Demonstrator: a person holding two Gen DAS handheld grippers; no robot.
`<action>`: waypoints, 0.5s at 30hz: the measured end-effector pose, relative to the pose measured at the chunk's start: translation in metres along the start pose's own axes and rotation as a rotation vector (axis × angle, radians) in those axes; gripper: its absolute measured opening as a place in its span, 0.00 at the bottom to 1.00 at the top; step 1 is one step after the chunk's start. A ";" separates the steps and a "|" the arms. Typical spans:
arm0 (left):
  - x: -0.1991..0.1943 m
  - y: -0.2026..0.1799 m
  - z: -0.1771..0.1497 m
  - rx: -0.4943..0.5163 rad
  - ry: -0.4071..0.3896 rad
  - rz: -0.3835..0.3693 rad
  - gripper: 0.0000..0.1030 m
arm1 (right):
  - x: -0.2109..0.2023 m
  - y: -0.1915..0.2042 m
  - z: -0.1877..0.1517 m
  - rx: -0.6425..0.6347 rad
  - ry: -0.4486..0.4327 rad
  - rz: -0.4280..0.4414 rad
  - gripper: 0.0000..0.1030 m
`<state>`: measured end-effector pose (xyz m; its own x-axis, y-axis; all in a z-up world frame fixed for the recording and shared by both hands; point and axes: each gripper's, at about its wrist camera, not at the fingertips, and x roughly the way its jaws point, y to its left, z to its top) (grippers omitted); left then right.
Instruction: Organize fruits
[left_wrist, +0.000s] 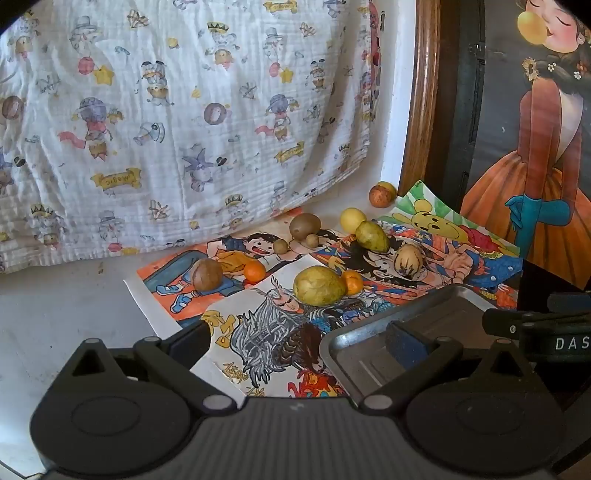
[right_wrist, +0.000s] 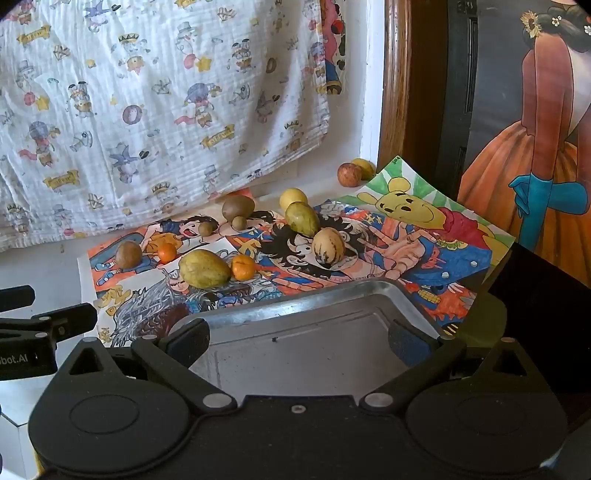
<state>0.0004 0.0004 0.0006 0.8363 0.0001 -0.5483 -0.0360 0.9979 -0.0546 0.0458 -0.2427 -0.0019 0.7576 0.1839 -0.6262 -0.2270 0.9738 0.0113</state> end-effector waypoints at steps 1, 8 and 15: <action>0.000 0.000 0.000 -0.001 0.000 0.000 1.00 | 0.000 0.000 0.000 0.000 0.000 0.000 1.00; 0.000 0.000 0.000 -0.001 0.000 -0.001 1.00 | 0.000 0.001 0.000 0.000 0.000 -0.001 1.00; -0.001 -0.001 0.000 -0.001 -0.001 -0.001 1.00 | 0.000 0.001 0.000 0.000 -0.001 0.000 1.00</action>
<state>-0.0005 -0.0004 0.0009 0.8368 -0.0006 -0.5474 -0.0361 0.9978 -0.0563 0.0455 -0.2416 -0.0015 0.7582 0.1839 -0.6256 -0.2269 0.9738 0.0113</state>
